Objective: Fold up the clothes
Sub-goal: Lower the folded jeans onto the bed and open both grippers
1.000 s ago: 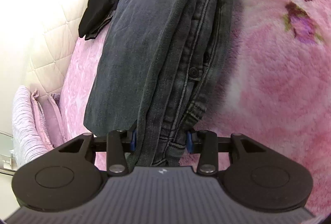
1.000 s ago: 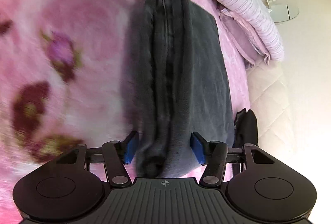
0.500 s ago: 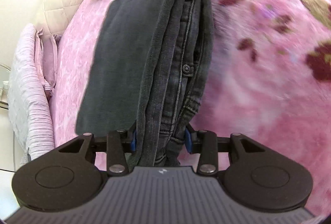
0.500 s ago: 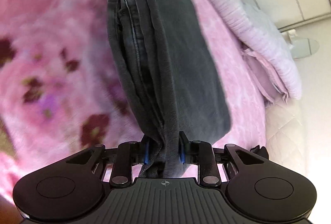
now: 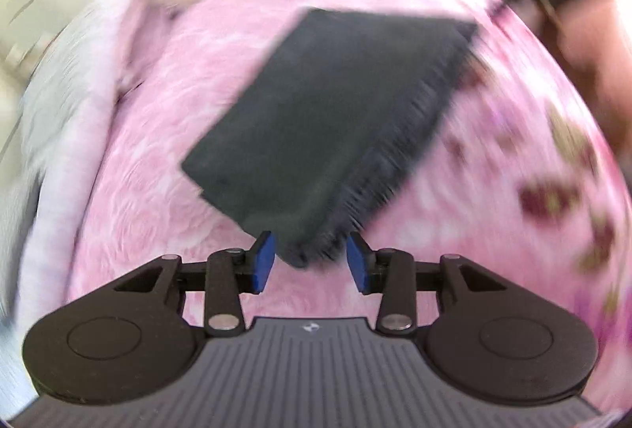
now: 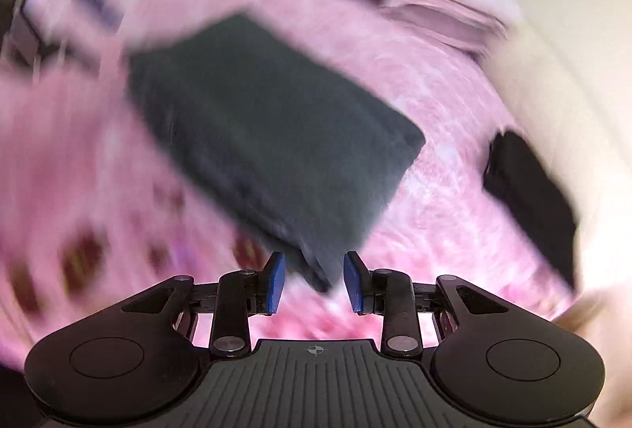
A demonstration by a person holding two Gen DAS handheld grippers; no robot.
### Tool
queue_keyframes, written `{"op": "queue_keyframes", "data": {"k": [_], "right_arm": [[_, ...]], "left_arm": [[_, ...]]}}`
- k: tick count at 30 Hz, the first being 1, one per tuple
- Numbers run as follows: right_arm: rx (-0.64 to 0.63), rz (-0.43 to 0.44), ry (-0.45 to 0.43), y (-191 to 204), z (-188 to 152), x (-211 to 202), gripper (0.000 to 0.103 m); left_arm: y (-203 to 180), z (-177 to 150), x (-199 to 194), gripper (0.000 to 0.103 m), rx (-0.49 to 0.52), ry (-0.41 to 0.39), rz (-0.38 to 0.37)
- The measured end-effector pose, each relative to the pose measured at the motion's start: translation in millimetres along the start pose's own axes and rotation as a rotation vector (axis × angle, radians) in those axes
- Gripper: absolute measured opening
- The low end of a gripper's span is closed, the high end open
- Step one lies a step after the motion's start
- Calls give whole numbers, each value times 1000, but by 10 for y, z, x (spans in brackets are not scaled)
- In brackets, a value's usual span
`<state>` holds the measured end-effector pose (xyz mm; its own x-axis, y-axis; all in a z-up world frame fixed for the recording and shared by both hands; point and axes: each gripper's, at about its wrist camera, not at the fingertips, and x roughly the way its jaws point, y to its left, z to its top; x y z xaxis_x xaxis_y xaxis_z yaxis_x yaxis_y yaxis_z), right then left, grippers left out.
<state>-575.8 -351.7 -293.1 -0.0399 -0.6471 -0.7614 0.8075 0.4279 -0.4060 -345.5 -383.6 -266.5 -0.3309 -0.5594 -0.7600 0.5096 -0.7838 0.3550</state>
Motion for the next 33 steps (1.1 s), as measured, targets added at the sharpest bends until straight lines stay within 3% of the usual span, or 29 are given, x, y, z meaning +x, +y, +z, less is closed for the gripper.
{"op": "queue_keyframes", "data": {"k": [3, 5, 6, 9, 12, 18, 20, 23, 26, 30, 33], "right_arm": [[224, 36, -40, -136, 141, -8, 32], [373, 60, -66, -226, 236, -13, 32], [444, 72, -76, -272, 279, -7, 32], [522, 117, 11, -324, 144, 287, 32], [511, 142, 34, -381, 161, 229, 32], [569, 130, -31, -816, 527, 93, 32], [588, 158, -36, -982, 703, 301, 32], [631, 212, -57, -1252, 940, 752, 32], [581, 230, -58, -1414, 1152, 1279, 32], [554, 295, 28, -1597, 1234, 2067, 32], [570, 316, -3, -1800, 1273, 2076, 32]], "left_arm": [[189, 116, 185, 35, -137, -9, 5], [258, 86, 390, 33, -203, 45, -25], [253, 33, 508, 33, -217, 76, -42], [174, -37, 576, 33, -171, 59, -41], [238, 76, 477, 31, -144, 73, -45], [645, 444, 554, 31, -191, 65, 24], [795, 597, 728, 31, -210, 68, 30], [1064, 737, 1122, 31, -339, 115, -44], [1202, 686, 1549, 32, -446, 182, -88], [1139, 664, 1554, 33, -419, 196, -79], [1087, 653, 1527, 33, -394, 205, -70]]}}
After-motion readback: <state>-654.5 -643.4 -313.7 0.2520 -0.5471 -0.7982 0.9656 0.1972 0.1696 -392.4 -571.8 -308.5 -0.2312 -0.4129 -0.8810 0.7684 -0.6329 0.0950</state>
